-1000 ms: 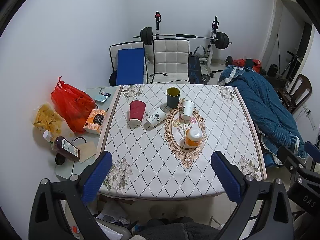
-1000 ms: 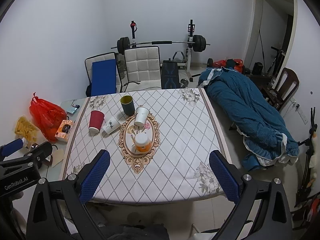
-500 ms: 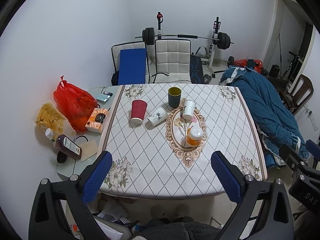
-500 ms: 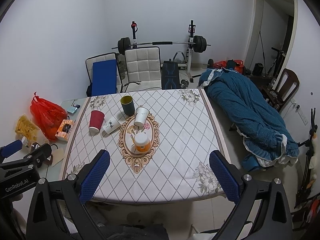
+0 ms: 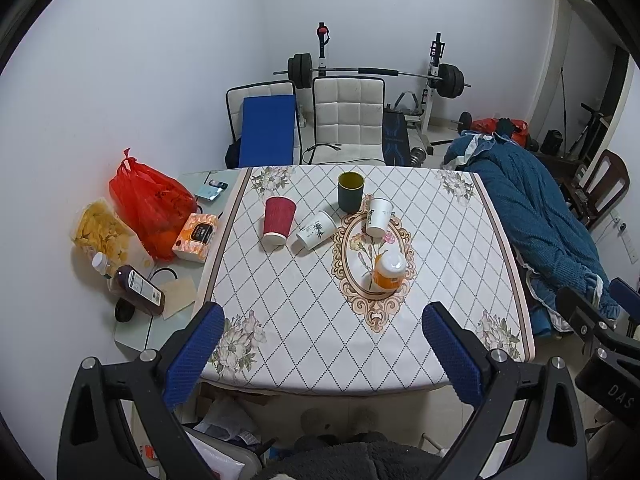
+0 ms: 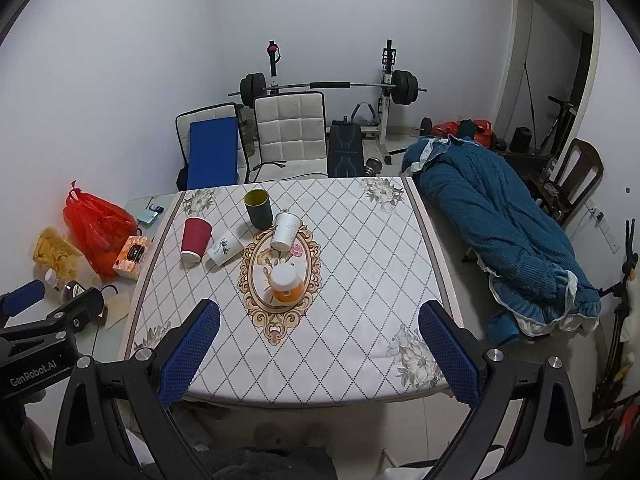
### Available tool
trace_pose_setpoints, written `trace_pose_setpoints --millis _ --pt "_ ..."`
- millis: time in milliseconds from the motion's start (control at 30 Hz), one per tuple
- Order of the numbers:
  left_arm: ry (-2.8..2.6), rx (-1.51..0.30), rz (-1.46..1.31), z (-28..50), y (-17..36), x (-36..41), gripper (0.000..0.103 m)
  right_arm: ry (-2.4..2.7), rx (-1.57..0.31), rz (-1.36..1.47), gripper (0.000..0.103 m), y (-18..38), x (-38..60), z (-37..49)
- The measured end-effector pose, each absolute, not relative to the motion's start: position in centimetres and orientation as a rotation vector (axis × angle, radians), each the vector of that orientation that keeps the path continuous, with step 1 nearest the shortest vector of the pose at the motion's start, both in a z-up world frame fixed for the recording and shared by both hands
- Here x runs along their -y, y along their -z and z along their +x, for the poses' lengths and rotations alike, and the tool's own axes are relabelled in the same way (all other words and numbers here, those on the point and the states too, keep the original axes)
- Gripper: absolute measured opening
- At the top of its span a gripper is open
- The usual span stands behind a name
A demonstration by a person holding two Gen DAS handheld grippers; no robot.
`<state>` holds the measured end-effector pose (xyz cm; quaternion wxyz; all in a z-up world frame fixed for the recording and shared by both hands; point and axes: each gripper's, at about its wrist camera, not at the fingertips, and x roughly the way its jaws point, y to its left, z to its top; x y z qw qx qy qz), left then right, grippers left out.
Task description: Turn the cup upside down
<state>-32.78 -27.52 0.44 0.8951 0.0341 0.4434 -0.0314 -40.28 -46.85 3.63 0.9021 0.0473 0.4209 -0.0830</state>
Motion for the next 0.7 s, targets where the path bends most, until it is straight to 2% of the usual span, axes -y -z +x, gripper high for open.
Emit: trace_pose_setpoints --millis 700 --pt "0.077 -0.912 0.073 -32.6 0.1 28.6 0.101 0.156 -0.876 0.103 0.102 -3.2 47.0 -40.1"
